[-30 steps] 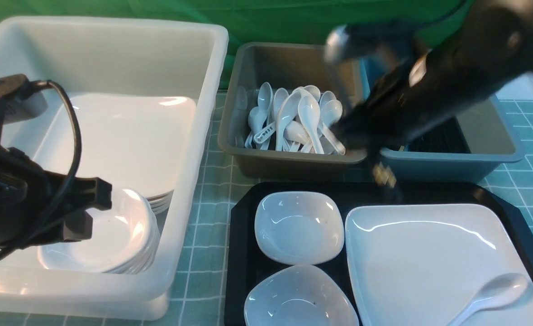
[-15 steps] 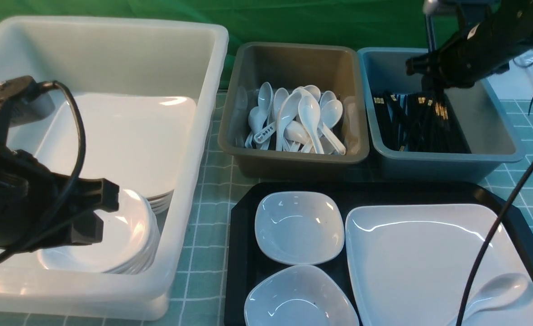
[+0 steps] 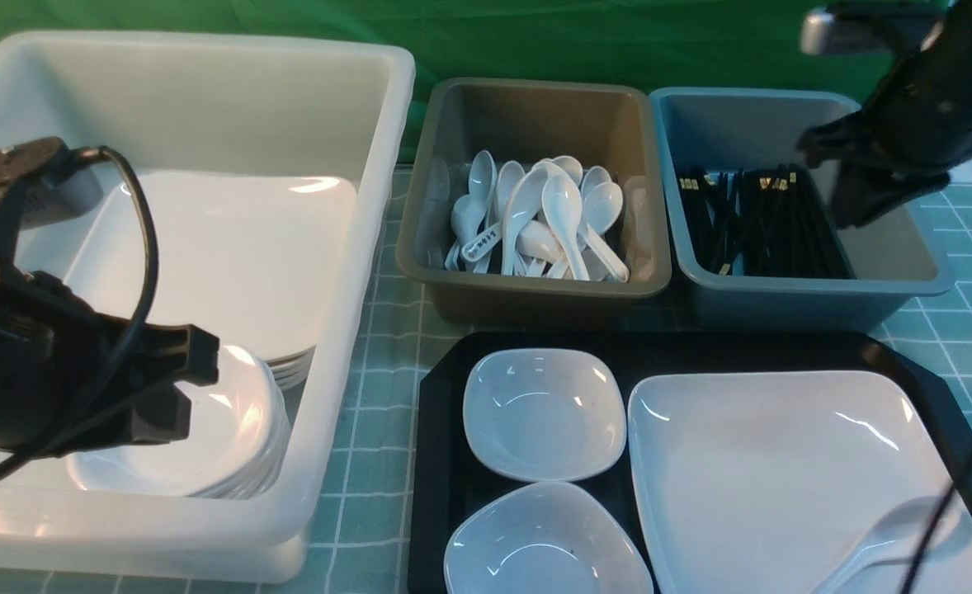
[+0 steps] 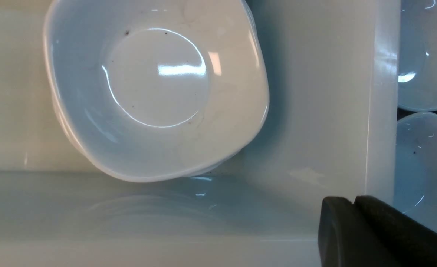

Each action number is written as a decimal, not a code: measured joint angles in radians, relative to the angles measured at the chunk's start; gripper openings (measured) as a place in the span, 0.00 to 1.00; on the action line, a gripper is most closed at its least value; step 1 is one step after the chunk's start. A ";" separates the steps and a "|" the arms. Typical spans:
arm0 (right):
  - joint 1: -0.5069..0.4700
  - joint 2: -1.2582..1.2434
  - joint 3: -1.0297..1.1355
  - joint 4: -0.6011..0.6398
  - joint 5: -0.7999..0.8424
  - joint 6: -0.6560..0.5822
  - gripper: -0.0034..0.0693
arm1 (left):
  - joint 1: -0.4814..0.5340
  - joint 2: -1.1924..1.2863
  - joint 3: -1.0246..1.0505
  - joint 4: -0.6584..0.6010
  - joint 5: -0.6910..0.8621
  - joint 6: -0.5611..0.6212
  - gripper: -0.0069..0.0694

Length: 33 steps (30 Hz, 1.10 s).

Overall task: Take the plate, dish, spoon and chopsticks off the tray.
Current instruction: Use the right arm to grab a soup spoon from the plate

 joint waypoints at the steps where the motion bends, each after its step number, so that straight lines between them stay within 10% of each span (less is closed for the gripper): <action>1: 0.004 -0.061 0.060 0.001 0.000 0.006 0.12 | 0.000 0.000 0.000 0.000 0.000 0.007 0.12; 6: 0.052 -0.274 0.396 0.002 -0.007 0.081 0.14 | 0.000 0.000 0.000 -0.005 0.000 0.032 0.12; 13: 0.177 -0.458 0.926 -0.012 -0.291 0.293 0.77 | 0.000 0.000 0.000 -0.006 -0.001 0.050 0.12; 17: 0.163 -0.441 1.018 -0.046 -0.357 0.401 0.93 | 0.000 0.000 0.000 -0.006 -0.003 0.058 0.12; 33: 0.158 -0.295 1.040 -0.036 -0.592 0.496 0.84 | 0.000 0.000 0.000 -0.006 0.000 0.068 0.12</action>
